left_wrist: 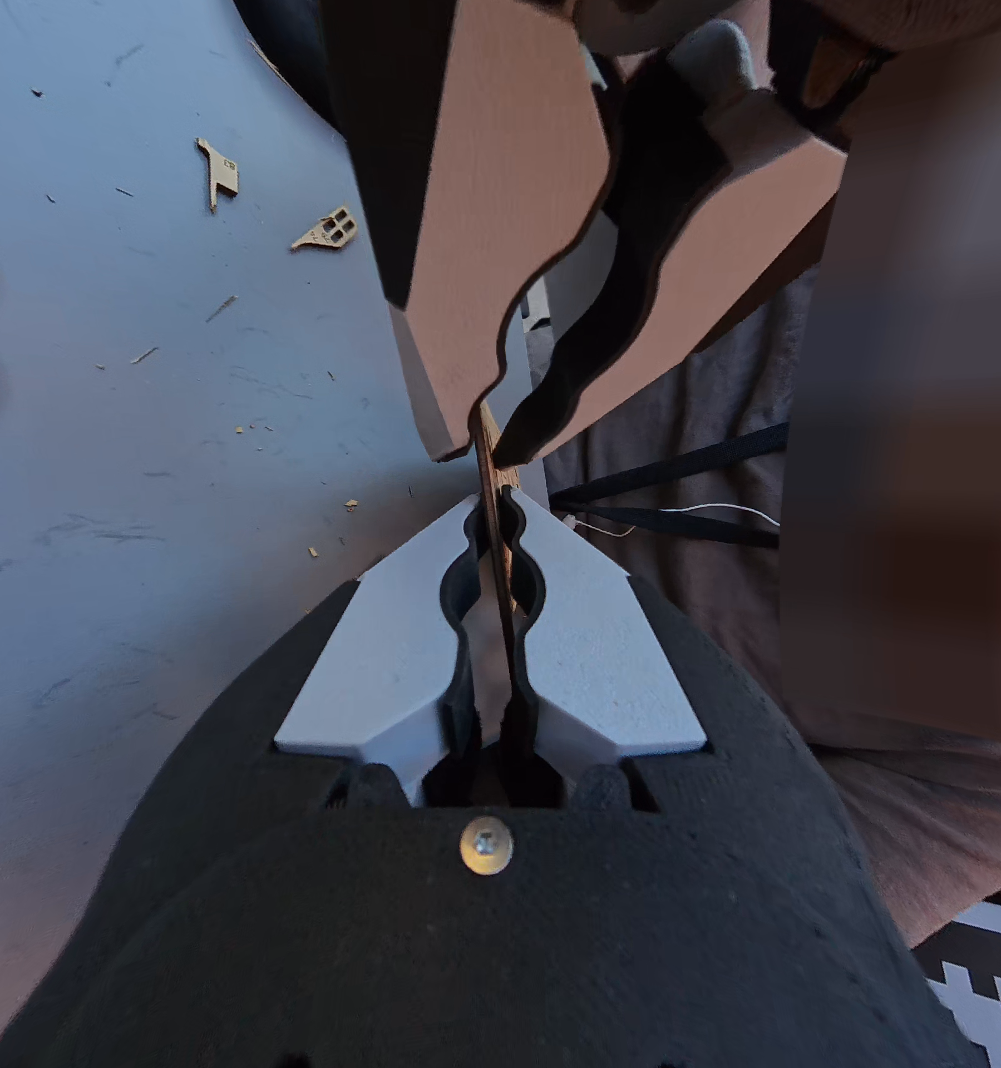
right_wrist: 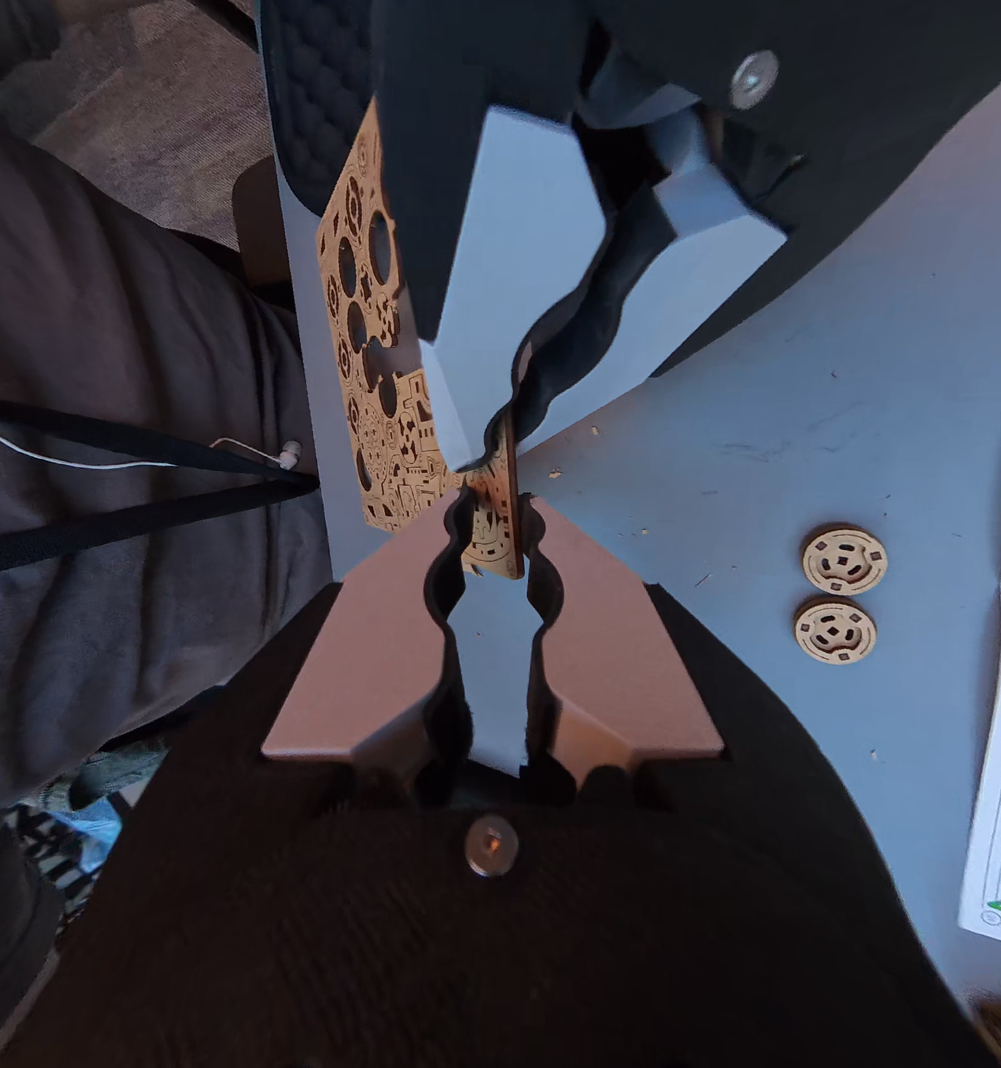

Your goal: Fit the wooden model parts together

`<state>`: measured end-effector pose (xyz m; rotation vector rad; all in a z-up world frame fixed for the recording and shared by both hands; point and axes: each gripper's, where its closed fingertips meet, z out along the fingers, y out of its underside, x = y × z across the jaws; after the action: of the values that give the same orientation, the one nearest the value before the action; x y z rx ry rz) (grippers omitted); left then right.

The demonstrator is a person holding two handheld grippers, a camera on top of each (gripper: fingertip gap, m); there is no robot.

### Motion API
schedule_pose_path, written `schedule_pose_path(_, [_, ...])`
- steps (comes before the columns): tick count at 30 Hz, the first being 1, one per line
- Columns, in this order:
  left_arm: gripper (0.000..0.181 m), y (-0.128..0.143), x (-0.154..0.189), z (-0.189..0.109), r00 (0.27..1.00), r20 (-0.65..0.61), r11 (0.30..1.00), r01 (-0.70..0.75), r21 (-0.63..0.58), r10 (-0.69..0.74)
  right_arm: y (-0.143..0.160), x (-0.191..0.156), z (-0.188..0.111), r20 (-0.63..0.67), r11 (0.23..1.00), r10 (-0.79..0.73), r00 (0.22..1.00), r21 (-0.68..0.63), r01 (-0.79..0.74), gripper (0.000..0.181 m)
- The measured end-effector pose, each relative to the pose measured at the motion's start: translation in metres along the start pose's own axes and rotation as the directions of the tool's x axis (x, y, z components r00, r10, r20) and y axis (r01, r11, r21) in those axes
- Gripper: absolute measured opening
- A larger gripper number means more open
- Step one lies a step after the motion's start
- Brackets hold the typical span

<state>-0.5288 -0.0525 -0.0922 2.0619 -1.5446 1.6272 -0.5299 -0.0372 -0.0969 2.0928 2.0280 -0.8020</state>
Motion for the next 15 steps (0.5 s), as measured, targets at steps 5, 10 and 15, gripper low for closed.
schedule_pose_path(5, [0.001, 0.0010, -0.0019, -0.0003, 1.000, 0.008, 1.000, 0.004, 0.001, -0.004, -0.0009, 0.0025, 0.0011, -0.035, 1.000, -0.015, 0.999, 0.018, 0.016, 0.014])
schedule_pose_path(10, [0.001, 0.0024, -0.0035, 0.0004, 1.000, 0.011, 1.000, 0.007, -0.007, -0.007, -0.0007, 0.0030, 0.0027, -0.062, 0.999, -0.052, 0.997, 0.002, 0.052, 0.015])
schedule_pose_path(15, [0.001, 0.0038, -0.0053, 0.0006, 1.000, 0.029, 1.000, 0.010, -0.015, -0.010, -0.0006, 0.0050, 0.0042, -0.089, 0.998, -0.069, 0.994, -0.007, 0.069, 0.015])
